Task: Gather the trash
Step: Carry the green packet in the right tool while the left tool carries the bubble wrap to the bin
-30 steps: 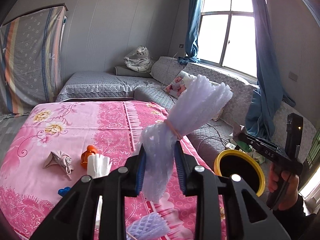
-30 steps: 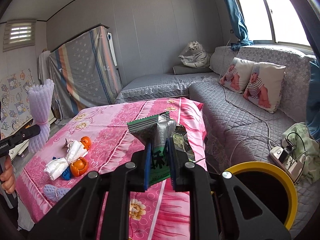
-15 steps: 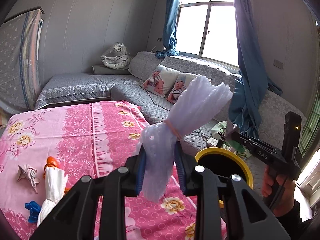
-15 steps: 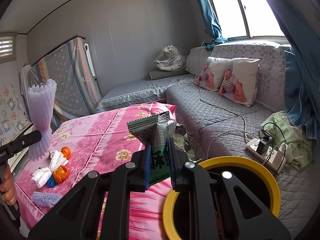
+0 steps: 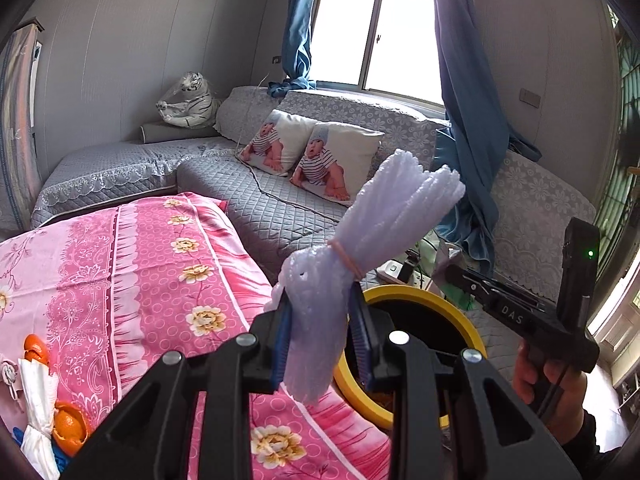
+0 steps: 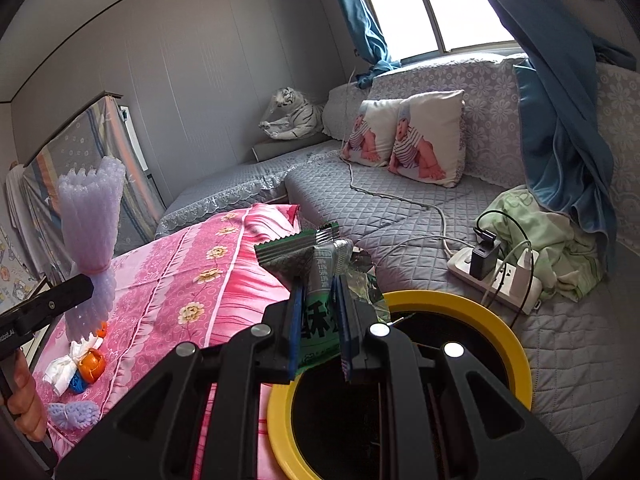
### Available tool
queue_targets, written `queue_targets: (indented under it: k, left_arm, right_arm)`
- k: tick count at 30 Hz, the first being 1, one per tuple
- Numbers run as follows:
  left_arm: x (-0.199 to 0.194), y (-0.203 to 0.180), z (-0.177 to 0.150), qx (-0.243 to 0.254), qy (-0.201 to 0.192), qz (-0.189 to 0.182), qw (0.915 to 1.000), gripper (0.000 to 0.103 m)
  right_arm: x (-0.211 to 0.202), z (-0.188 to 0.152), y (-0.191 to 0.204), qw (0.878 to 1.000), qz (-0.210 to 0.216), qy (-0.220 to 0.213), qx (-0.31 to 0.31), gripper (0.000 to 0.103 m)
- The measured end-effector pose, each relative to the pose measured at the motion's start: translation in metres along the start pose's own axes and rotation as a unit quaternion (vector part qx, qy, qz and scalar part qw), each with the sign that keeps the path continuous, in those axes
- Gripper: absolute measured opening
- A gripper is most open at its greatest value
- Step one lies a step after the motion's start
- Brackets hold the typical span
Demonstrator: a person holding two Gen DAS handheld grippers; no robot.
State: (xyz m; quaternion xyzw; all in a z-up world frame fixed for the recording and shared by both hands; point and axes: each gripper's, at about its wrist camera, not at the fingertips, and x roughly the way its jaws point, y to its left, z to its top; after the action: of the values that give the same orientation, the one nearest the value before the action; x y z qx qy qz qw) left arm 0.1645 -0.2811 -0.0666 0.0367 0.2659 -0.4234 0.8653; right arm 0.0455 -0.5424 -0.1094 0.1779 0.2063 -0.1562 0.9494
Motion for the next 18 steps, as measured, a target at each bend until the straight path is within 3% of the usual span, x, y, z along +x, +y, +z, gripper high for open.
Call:
queue_targets:
  k: [7,18]
  left_arm:
    - [0.027,-0.019,0.004,0.006,0.008,-0.011,0.9999,0.026]
    - [0.068,-0.049,-0.001,0.008,0.033,-0.039,0.9987,0.026]
  right_arm:
    - [0.0,-0.004,-0.024,0.999,-0.039,-0.001,0.019,0.015]
    - [0.003,-0.018,-0.051,0.997,-0.061,0.012,0.04,0.015]
